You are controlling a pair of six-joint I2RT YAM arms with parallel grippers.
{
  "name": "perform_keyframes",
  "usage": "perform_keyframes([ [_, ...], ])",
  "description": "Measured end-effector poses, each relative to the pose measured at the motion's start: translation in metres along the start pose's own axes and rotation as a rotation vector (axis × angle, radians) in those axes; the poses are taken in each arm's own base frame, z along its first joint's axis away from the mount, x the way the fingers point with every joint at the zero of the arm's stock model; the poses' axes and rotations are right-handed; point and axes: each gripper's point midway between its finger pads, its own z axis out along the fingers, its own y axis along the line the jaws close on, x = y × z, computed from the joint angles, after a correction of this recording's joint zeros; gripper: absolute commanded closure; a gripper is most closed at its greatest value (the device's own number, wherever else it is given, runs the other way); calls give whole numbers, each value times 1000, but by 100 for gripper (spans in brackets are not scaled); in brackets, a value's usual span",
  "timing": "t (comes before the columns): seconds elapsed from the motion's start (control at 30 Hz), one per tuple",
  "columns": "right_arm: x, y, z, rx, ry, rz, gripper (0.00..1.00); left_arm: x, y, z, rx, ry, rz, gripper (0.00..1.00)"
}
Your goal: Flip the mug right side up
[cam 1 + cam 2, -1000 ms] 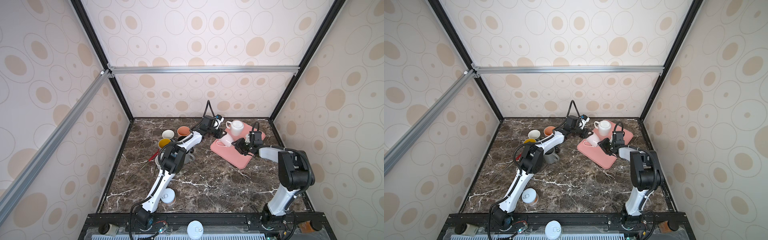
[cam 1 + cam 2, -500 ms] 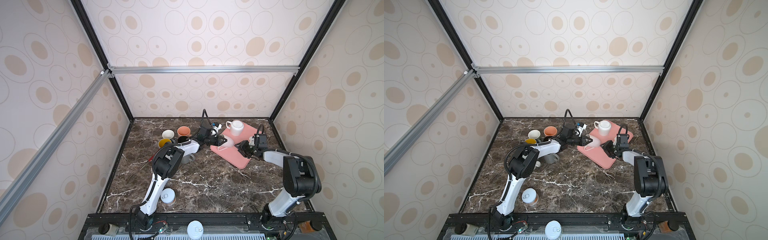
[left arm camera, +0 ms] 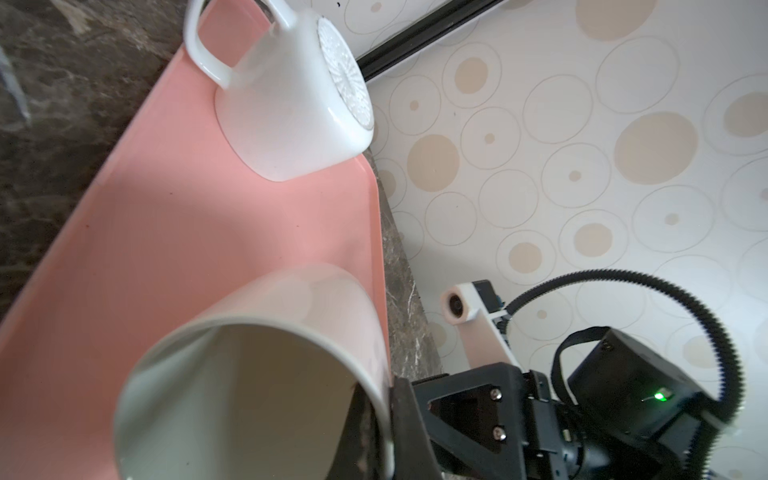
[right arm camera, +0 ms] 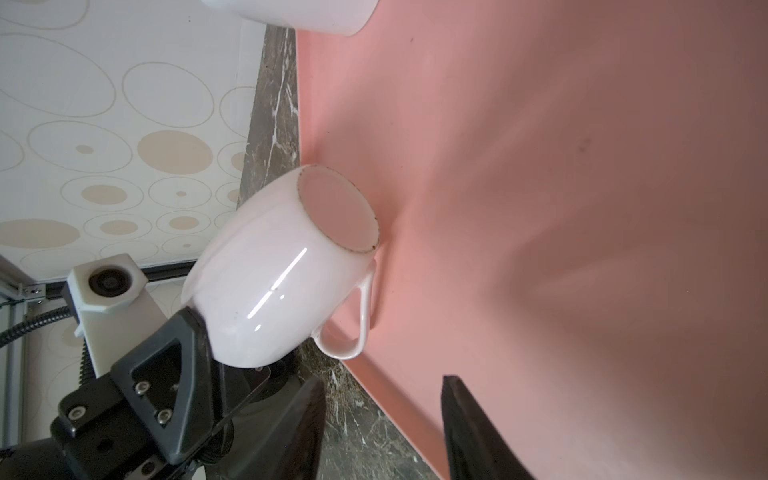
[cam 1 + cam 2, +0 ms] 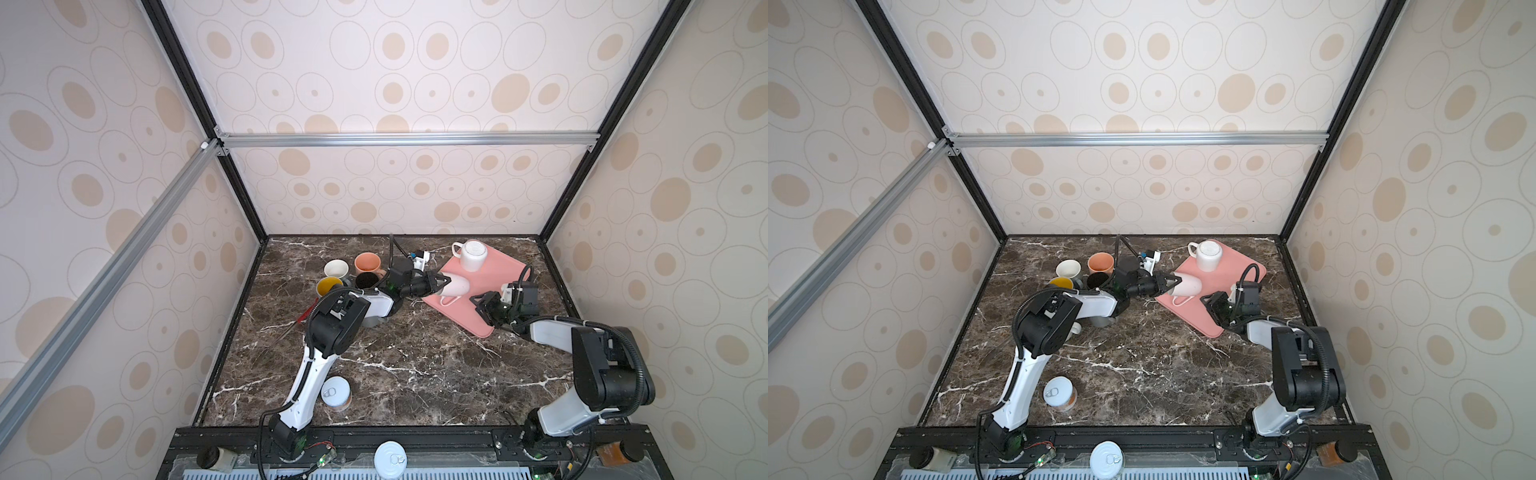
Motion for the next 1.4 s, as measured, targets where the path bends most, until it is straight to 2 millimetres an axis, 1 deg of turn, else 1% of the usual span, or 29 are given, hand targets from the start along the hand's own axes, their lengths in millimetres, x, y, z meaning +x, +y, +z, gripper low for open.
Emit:
perform_keyframes([
  [0.13,-5,18,5,-103,-5,-13,51,-11,-23,-1,85,-41,-22,100],
  [0.3,-11,45,4,-232,-17,-61,51,-18,-39,-3,148,-62,-63,100],
  [0.5,-10,77,-4,-371,0,-148,51,-24,-56,-7,217,-79,-108,100],
  [0.7,-9,92,-9,-427,8,-204,51,-32,-69,-12,262,-96,-142,100],
  [0.9,-5,98,-12,-458,22,-248,52,-36,-86,-18,330,-97,-179,100],
  [0.97,-4,100,-13,-468,31,-262,54,-36,-89,-19,345,-93,-187,100],
  [1.1,-3,110,-16,-497,46,-300,62,-39,-95,-21,365,-96,-195,100],
  [1.17,-3,114,-17,-507,52,-311,65,-41,-98,-24,376,-98,-194,100],
  [1.4,-4,127,-20,-512,66,-385,84,-48,-113,-33,413,-93,-175,100],
])
